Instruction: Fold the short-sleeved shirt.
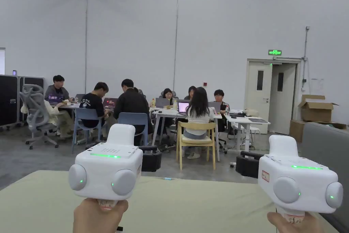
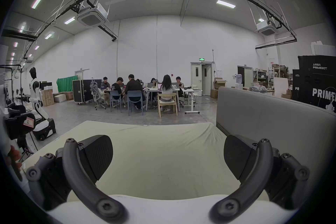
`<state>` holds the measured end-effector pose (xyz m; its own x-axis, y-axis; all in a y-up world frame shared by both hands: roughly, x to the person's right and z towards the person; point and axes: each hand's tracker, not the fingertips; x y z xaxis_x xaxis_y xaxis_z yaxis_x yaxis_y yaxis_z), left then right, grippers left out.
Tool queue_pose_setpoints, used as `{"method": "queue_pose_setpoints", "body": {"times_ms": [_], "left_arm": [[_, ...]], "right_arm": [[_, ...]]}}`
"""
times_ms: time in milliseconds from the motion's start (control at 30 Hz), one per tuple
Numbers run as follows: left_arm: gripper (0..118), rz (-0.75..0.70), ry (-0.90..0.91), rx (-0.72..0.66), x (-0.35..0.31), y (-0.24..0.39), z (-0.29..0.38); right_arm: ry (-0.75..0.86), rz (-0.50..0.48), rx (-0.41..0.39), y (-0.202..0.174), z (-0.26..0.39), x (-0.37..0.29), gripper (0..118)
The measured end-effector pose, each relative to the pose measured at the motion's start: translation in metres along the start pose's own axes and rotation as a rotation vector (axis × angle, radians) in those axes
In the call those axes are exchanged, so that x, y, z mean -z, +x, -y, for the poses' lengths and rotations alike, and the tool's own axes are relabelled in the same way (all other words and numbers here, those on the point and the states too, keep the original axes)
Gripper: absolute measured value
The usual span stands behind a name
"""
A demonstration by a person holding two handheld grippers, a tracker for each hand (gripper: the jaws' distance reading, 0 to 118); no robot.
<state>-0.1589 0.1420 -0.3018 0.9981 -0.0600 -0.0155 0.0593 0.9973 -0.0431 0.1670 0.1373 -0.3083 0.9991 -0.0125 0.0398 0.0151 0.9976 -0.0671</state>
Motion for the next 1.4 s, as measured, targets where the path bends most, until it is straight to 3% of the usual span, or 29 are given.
{"method": "queue_pose_setpoints", "body": {"times_ms": [467,1200,1400], "left_arm": [[118,0.014,-0.002,-0.009,-0.0041,-0.0013,-0.0029],[118,0.008,-0.006,0.003,-0.0044,-0.0032,0.0003],[118,0.015,0.019,-0.003,-0.0061,-0.0016,-0.0019]], "right_arm": [[-0.005,-0.007,0.008,0.0011,-0.0003,-0.0016,118],[-0.007,-0.017,-0.048,-0.0043,0.0000,-0.0015,118],[0.002,-0.022,-0.021,-0.0042,0.0032,0.0002,118]]}}
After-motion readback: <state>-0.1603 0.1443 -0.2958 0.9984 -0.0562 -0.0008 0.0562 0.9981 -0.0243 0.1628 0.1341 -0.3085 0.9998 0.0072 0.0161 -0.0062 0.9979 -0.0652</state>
